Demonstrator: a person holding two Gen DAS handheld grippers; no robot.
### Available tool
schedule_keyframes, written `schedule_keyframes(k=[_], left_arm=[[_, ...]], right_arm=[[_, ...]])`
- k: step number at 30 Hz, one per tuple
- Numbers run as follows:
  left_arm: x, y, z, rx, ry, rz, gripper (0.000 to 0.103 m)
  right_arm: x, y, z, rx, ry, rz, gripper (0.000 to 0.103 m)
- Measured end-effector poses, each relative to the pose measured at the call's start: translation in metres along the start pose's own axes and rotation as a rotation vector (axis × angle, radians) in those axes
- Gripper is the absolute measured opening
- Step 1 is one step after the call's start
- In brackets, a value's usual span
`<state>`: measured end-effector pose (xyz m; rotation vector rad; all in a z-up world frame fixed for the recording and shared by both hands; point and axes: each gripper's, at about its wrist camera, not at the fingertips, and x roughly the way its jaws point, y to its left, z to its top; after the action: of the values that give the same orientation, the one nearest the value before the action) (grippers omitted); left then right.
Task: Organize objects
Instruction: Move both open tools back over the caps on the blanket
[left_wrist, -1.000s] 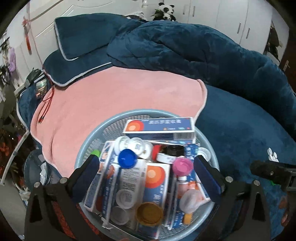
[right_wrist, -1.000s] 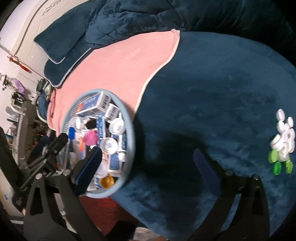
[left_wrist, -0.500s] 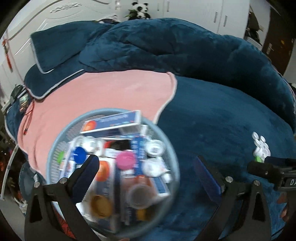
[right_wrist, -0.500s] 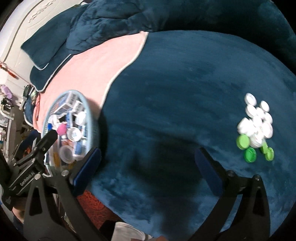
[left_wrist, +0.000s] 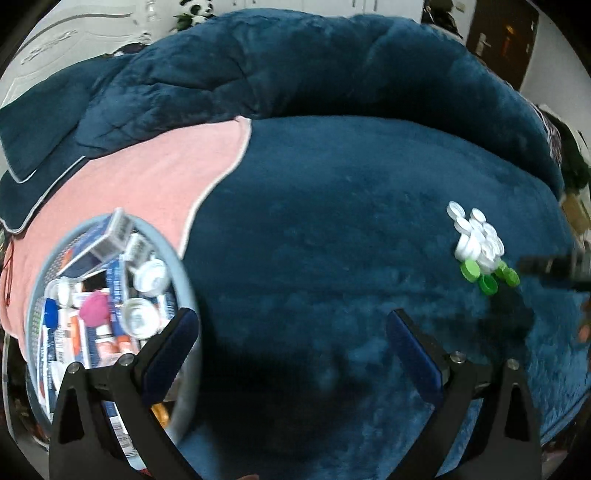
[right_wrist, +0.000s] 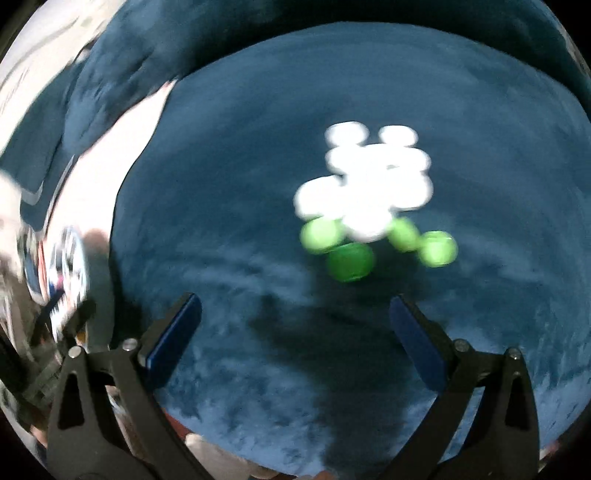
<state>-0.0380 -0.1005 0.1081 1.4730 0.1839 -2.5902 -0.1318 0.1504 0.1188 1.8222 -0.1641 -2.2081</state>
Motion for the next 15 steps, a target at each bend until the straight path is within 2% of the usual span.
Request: schedule_keyframes(k=[3,6,9,12,15], left_arm=[[0.007,-0.004,-0.002,0.017,0.015,0.003,0.102],[0.016,-0.009,-0.003,0.034,0.028,0.007,0.102],[0.026,-0.014,-0.005,0.042,0.045,0.0,0.102],[0.037,-0.022,-0.006,0.049,0.064,-0.012,0.102],[0.043,-0.03,-0.007,0.062,0.073,-0.032,0.102]], right_arm=[[-0.006,-0.044,0.011,0.104,-0.02,-0.005,0.102],[-0.004,-0.077,0.018,0.135,-0.028,-0.072,0.099],[0.008,-0.093,0.019,0.124,0.025,-0.092,0.074],[0.022,-0.1,0.021,0.113,0.058,-0.091,0.071],[0.033,-0.098,0.022,0.101,0.076,-0.094,0.062]])
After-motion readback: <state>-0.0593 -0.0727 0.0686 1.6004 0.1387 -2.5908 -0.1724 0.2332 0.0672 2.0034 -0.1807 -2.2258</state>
